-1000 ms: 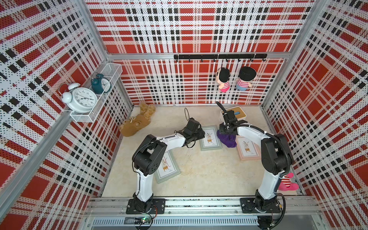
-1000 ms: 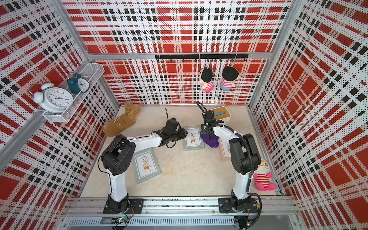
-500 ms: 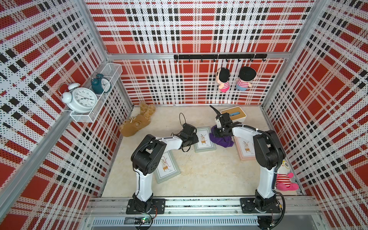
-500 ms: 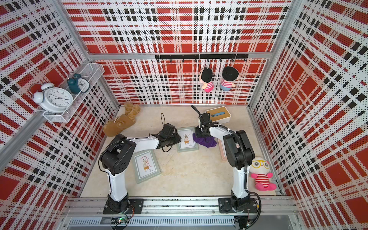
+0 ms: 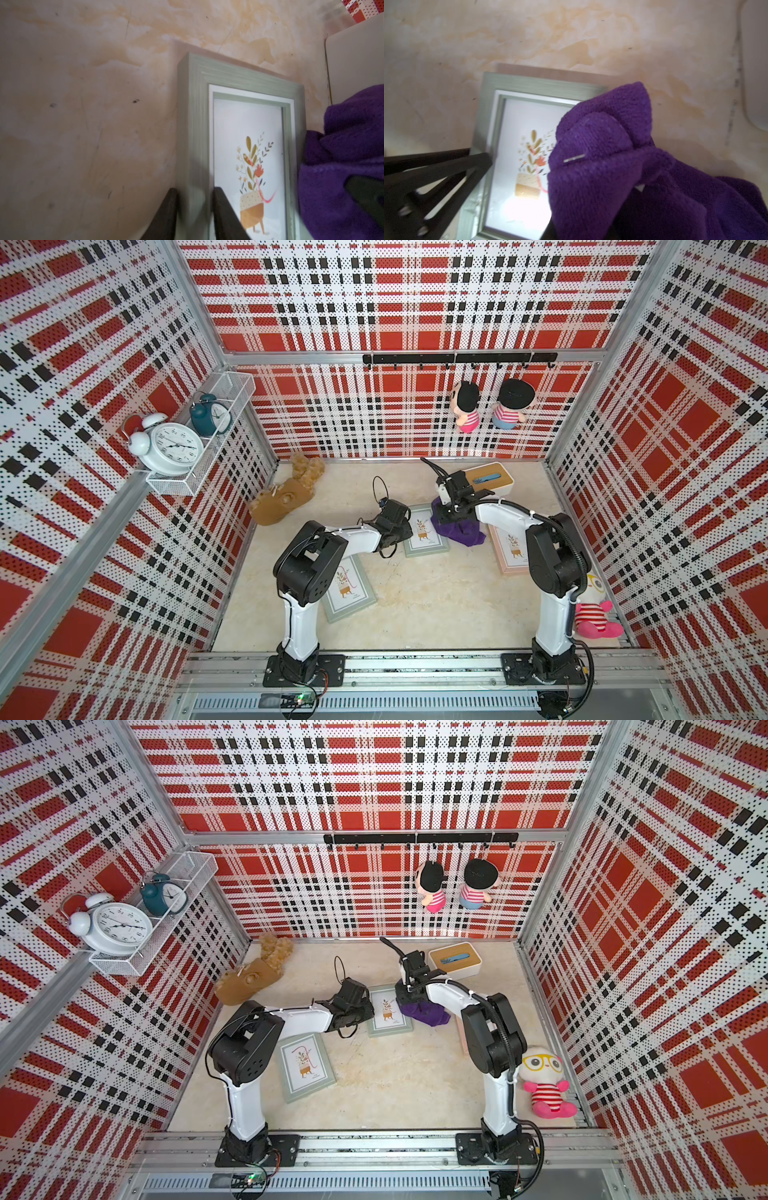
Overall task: Wipe the picture frame with a cloth
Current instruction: Wipe the dirt from the picture frame.
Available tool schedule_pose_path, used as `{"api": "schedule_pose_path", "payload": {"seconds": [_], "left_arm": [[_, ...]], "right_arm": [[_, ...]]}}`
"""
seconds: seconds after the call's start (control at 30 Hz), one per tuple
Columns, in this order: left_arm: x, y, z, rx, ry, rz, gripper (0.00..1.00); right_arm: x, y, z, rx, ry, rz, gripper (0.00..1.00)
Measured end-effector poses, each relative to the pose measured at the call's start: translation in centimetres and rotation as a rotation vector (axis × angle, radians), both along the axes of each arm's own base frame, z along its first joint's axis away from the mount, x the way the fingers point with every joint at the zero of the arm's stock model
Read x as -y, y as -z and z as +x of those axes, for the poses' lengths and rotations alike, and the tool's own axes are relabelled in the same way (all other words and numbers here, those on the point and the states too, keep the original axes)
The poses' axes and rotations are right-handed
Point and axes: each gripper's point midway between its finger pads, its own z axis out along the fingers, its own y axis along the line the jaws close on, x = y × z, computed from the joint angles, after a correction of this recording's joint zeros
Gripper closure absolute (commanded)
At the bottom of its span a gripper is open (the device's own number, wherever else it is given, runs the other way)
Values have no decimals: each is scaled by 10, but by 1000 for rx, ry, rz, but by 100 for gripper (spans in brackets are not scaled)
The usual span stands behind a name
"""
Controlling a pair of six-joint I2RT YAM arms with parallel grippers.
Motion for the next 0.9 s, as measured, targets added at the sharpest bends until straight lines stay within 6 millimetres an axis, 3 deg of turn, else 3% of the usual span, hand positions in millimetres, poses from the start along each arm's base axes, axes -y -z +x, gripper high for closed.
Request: {"api": "schedule_pose_path", "payload": {"seconds": [0.2,0.3,0.67,0.77,0.9], "left_arm": [[0,0,0,8,-6,-1,72],[0,0,0,12,-8,-3,73],[-1,0,0,35,-10,-17,75],[-1,0,0,36,-11,-17,75],[0,0,0,46,-9,-26,76]], "right_arm": [[-30,21,-18,-57,-72,-10,100],[-32,35,-10,-85,-49,-26,100],[-47,33,28,-60,15,14,100],[-49,37,19,-60,-4,33,100],[-37,38,-12,-55,0,67,100]]}}
